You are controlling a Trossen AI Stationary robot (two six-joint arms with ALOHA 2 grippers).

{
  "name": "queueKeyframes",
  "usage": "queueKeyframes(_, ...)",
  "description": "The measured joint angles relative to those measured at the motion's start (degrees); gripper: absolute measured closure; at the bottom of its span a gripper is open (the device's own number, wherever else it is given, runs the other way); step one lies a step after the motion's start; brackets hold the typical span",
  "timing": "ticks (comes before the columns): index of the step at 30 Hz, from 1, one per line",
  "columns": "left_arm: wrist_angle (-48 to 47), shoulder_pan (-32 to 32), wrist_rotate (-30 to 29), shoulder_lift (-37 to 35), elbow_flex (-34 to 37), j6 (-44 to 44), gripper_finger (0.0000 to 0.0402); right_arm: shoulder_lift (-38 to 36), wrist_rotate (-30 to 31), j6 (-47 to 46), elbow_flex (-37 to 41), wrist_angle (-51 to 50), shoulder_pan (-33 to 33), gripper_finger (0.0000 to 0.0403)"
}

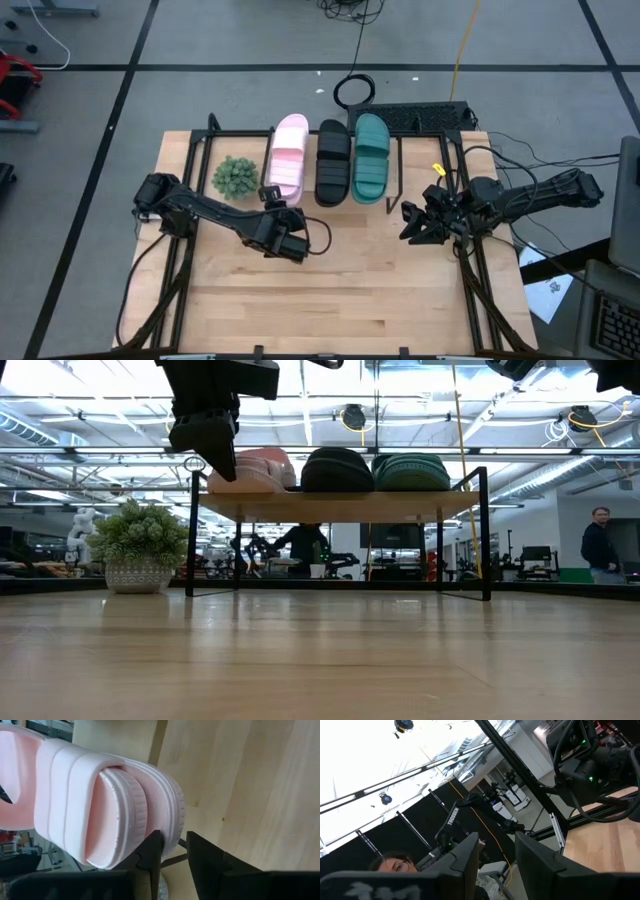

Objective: Pick and place slides into the shelf
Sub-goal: Put the pink slippers on the shelf, then return to Home Position

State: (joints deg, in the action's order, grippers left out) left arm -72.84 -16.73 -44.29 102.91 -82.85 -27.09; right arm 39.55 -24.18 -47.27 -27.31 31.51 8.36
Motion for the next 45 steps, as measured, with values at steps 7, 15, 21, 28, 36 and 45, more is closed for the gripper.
queueKeyframes(7, 0.37, 0.34, 0.06, -2.43, -0.13, 0.01, 0.0315, 0.0, 0.0, -0.01, 0.0, 0.0, 0.0, 0.0285)
queueKeyframes(15, 3.65, 0.63, 3.65, -6.21, -0.13, 0.01, 0.0315, 0.0, 0.02, 0.0, 0.0, 0.17, -0.01, 0.0285)
queueKeyframes(21, 3.84, 0.63, 4.2, -6.32, -0.15, -0.07, 0.0315, 0.0, 0.0, -0.22, 0.0, 0.41, -0.01, 0.0285)
queueKeyframes(28, 3.96, 1.32, 6.58, -6.32, -0.15, 0.73, 0.0315, 0.0, 0.01, -0.61, 0.0, 0.42, 0.0, 0.0285)
queueKeyframes(36, 3.98, 2.04, 9.34, -6.32, -0.15, -0.32, 0.0315, 0.0, 0.0, -0.48, 0.0, 0.44, 0.0, 0.0285)
queueKeyframes(45, 4.02, 2.09, 11.32, -6.32, -0.18, -0.14, 0.0315, 0.0, 0.0, -0.48, 0.0, 0.44, 0.0, 0.0285)
